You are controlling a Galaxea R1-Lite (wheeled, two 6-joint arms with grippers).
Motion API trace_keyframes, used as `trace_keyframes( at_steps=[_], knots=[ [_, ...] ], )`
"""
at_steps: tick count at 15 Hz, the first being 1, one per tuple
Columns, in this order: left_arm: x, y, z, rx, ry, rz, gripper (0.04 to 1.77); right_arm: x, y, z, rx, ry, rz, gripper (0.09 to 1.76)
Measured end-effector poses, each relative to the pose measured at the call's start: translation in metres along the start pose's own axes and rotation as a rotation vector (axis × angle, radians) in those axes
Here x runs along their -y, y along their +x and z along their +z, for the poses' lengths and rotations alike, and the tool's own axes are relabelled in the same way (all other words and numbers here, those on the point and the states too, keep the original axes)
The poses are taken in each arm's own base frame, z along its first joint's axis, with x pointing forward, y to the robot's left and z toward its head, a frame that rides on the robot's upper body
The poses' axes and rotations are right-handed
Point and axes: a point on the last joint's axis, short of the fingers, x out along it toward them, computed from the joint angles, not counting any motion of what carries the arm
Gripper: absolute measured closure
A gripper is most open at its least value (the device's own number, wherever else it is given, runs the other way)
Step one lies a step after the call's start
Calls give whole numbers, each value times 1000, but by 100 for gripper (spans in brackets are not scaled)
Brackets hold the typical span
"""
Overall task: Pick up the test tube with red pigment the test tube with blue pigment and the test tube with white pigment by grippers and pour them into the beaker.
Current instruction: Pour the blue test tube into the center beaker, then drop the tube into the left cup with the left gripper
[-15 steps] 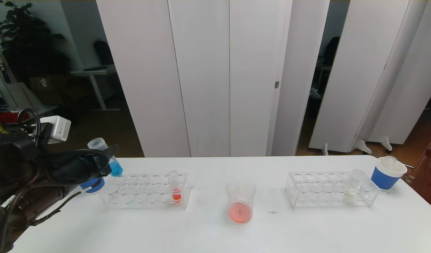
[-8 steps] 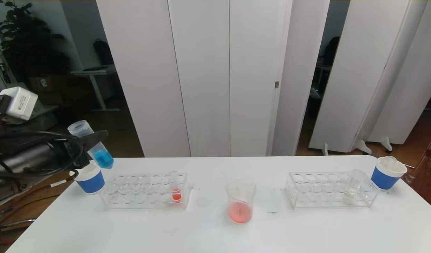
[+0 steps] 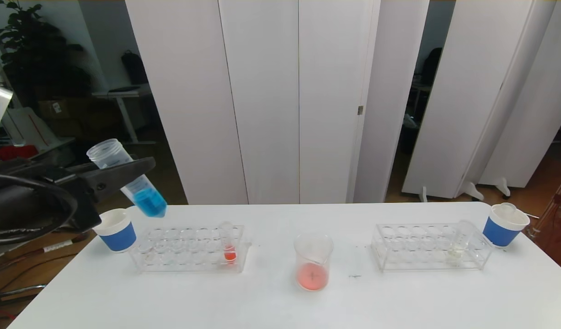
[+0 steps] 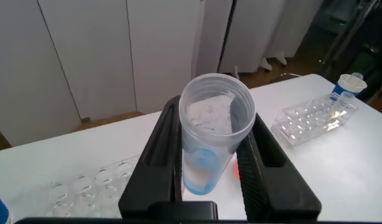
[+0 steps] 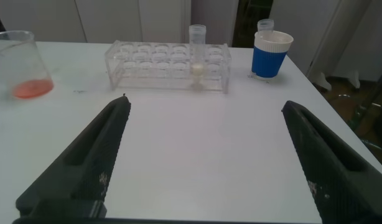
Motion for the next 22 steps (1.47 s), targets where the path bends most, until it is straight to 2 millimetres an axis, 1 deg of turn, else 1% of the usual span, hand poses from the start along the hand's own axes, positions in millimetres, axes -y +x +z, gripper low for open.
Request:
trace_keyframes(
  at_steps=[3,6,11,15,17,20,22],
  knots=[
    [9,6,-4,-24,24,-135,122,0,0,0,0,0,0,10],
    [12,19,-13,-61,111,-192,122,0,0,0,0,0,0,10],
    [23,49,-24,-27,159,-273,122,0,0,0,0,0,0,10],
    [38,77,-41,-30,259,-358,122,0,0,0,0,0,0,10],
    [46,91,-49,-11,279,-393,122,0,0,0,0,0,0,10],
    [51,109,-60,7,300,-416,122,0,0,0,0,0,-1,10],
    [51,117,-70,2,349,-423,122,0,0,0,0,0,-1,10]
  ],
)
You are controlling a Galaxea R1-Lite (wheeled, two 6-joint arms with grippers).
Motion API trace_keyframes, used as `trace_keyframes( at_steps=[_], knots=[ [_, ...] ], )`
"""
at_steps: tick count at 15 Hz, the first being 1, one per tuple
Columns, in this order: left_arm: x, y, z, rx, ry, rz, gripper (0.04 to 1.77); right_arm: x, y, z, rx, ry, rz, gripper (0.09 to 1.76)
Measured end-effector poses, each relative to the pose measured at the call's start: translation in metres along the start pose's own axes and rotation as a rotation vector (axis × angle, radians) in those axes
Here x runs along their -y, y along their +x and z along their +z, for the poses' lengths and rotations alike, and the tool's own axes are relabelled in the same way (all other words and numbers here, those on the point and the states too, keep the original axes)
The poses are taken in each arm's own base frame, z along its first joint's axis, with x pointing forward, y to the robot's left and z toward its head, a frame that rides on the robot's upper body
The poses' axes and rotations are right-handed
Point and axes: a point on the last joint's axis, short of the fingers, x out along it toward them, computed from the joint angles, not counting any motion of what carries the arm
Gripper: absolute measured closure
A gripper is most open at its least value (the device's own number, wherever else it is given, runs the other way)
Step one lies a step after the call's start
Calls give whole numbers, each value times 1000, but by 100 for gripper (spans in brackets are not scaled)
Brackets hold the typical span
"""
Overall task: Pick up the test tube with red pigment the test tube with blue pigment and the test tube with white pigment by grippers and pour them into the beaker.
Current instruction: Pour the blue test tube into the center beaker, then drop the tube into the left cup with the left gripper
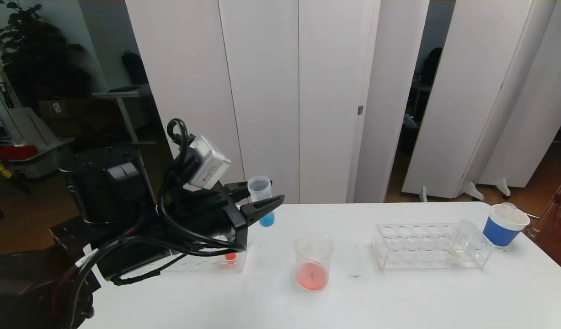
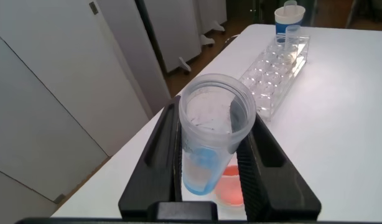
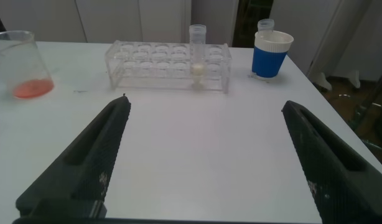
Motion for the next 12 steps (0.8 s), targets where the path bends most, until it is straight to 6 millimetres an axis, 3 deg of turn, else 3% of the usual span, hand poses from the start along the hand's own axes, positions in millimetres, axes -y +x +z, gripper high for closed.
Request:
trace_keyframes(
  at_steps=[6,12],
  knots=[
    [-1,25,-25,-16,169,-54,122,0,0,0,0,0,0,10],
    [-5,48,-33,41,331,-80,122,0,0,0,0,0,0,10]
  ],
)
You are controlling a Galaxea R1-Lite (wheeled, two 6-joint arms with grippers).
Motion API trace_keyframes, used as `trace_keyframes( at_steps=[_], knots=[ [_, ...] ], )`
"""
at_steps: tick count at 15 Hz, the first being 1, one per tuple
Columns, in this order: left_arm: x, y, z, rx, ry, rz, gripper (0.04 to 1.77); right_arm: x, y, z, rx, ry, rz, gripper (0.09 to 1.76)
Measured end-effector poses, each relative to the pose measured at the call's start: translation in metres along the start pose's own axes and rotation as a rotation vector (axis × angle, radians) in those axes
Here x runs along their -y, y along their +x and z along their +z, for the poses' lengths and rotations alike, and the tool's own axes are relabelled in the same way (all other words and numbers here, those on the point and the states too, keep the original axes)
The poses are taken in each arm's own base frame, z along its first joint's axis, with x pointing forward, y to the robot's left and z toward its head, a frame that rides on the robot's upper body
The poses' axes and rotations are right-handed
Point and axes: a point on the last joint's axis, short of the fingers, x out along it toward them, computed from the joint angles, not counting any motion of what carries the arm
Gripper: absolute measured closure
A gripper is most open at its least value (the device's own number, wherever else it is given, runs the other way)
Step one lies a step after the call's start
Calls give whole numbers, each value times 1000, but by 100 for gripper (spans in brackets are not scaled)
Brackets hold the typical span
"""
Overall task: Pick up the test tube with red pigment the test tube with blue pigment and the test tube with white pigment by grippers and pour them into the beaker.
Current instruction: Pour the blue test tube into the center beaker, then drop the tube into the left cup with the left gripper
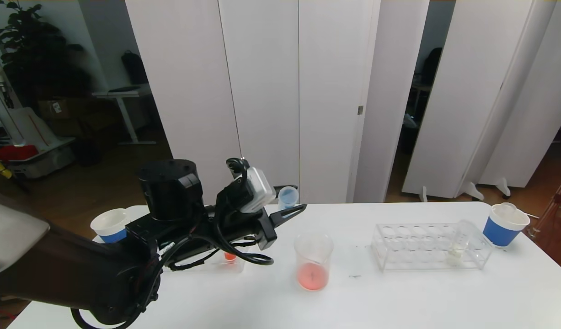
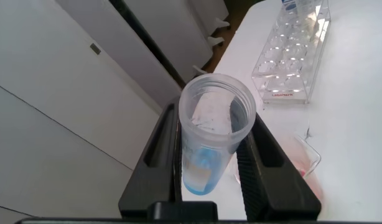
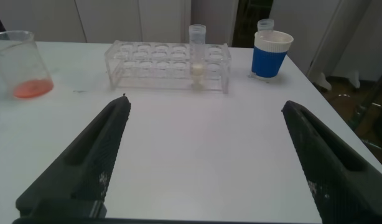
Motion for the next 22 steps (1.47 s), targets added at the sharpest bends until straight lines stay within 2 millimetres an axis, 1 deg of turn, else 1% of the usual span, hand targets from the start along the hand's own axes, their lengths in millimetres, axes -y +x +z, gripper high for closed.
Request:
trace_keyframes(
  at_steps=[5,9,11,14,18,20,22],
  knots=[
    [2,14,-7,89,151,-62,122,0,0,0,0,0,0,10],
    [3,28,-16,105,249,-66,122,0,0,0,0,0,0,10],
    [2,32,-21,102,302,-64,122,0,0,0,0,0,0,10],
    [-2,37,-26,130,358,-30,122,0,0,0,0,0,0,10],
    [-5,43,-37,127,430,-9,122,0,0,0,0,0,0,10],
    [-9,46,-39,152,477,33,122,0,0,0,0,0,1,10],
    [-14,47,-47,164,527,76,122,0,0,0,0,0,0,10]
  ],
)
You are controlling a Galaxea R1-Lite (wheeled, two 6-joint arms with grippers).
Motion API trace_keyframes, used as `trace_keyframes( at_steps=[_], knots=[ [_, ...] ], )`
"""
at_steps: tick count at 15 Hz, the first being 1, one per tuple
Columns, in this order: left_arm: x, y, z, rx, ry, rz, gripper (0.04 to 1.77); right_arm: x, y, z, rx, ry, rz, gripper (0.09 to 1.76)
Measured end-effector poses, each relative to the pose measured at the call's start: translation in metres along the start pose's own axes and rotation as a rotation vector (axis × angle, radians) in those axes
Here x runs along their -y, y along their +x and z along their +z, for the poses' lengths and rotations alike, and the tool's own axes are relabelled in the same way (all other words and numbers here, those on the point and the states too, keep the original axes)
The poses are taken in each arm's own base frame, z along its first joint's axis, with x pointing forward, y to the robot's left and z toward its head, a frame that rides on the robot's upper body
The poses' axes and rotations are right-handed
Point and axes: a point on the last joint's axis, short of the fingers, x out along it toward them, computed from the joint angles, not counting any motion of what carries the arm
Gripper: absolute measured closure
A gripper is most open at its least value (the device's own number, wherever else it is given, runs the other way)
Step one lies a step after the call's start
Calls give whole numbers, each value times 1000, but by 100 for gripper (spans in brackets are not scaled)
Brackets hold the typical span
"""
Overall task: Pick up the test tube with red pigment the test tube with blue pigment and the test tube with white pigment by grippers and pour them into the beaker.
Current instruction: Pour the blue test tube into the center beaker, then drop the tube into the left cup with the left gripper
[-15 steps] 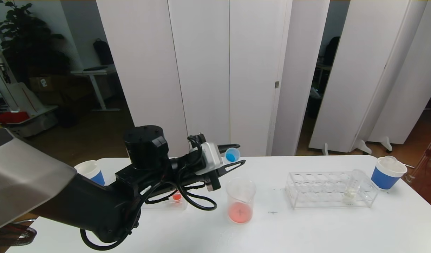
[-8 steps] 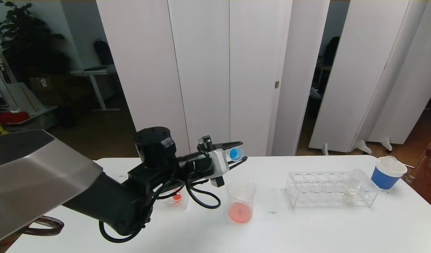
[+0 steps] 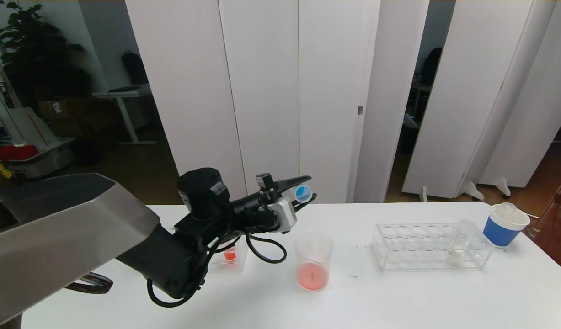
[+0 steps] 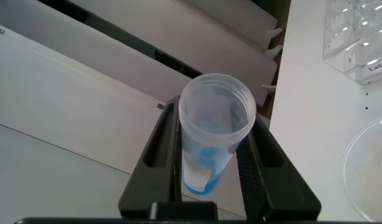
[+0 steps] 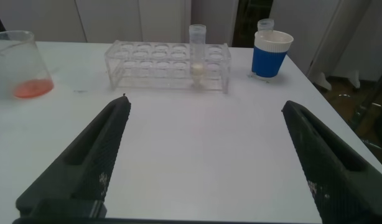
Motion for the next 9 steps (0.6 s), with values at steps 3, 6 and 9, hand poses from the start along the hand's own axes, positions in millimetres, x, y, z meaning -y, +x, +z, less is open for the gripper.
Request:
trace_keyframes(
  at_steps=[3,6,9],
  knots=[
    [4,-2,-15,-17,47,25,122,0,0,0,0,0,0,10],
    [8,-2,-24,-17,102,52,122,0,0,0,0,0,0,10],
    [9,-3,-27,-22,137,60,122,0,0,0,0,0,0,10]
  ],
)
